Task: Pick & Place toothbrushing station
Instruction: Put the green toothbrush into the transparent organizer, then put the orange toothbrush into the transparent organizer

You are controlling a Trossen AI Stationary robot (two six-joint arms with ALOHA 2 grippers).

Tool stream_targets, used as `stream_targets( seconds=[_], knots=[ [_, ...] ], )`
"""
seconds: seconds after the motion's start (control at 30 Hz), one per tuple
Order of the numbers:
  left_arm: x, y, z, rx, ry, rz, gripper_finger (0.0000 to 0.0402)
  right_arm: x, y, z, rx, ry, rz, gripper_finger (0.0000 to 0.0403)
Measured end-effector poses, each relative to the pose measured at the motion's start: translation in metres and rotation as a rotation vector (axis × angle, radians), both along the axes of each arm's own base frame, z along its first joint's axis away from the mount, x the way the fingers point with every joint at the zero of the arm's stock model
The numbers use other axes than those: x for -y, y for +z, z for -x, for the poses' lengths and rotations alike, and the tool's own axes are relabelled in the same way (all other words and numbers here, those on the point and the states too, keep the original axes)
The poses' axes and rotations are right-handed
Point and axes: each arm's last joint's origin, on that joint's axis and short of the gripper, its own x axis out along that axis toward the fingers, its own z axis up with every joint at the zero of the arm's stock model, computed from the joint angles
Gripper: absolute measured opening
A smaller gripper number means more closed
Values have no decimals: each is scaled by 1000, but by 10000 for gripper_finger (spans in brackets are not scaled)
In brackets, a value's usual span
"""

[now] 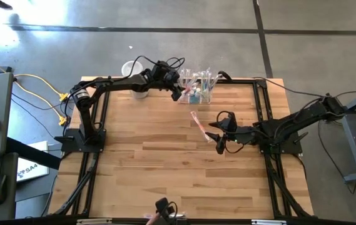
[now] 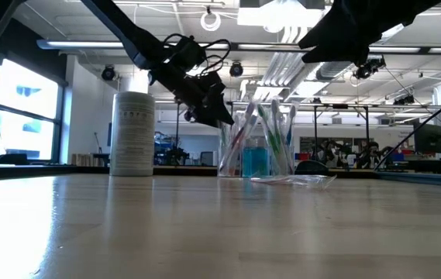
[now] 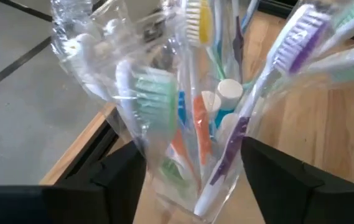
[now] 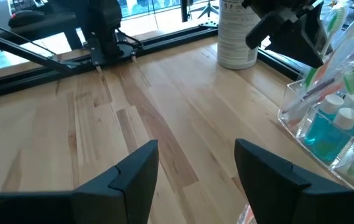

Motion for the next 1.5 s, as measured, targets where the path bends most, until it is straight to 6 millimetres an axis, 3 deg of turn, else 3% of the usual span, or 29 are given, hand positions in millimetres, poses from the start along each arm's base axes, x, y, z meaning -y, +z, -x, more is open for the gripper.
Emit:
stream_targets(
  seconds=[0.17, 0.6, 0.77, 1.03, 1.33, 1.5],
  knots=[
    [0, 7, -2, -13, -31, 30, 272, 2, -6, -1, -50, -9, 13, 204],
    [9, 57, -14, -119, -40, -34, 290, 20, -42, -24, -197, -132, 2, 204],
    [16, 75, -22, -108, -32, -100, 290, 38, -60, -32, -217, -280, -82, 204],
    [24, 102, -23, -124, -53, -95, 290, 60, -101, -47, -361, -312, -161, 204],
    [29, 98, -13, -256, -88, -48, 290, 69, -140, -63, -411, -266, -237, 204],
    [42, 105, -7, -271, -137, -14, 290, 71, -151, -65, -441, -282, -223, 202]
  ],
)
